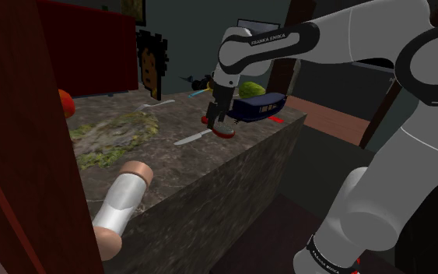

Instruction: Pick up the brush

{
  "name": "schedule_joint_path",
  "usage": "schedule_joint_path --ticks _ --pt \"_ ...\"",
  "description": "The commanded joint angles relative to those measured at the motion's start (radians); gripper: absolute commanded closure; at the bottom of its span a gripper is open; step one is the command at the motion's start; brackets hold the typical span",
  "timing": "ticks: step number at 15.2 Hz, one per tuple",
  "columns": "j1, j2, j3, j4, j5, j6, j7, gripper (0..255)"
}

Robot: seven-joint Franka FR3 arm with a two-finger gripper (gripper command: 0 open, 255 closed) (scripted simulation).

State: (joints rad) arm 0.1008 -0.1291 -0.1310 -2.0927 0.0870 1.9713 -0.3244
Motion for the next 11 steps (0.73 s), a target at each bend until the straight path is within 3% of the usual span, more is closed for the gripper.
schedule_joint_path --ticks 1,11 --pt "0.0 0.0 0.0 -0.004 0.0 0.005 -0.001 255" --pt "0.0 -0.002 0.0 0.006 0.0 -0.008 0.001 255"
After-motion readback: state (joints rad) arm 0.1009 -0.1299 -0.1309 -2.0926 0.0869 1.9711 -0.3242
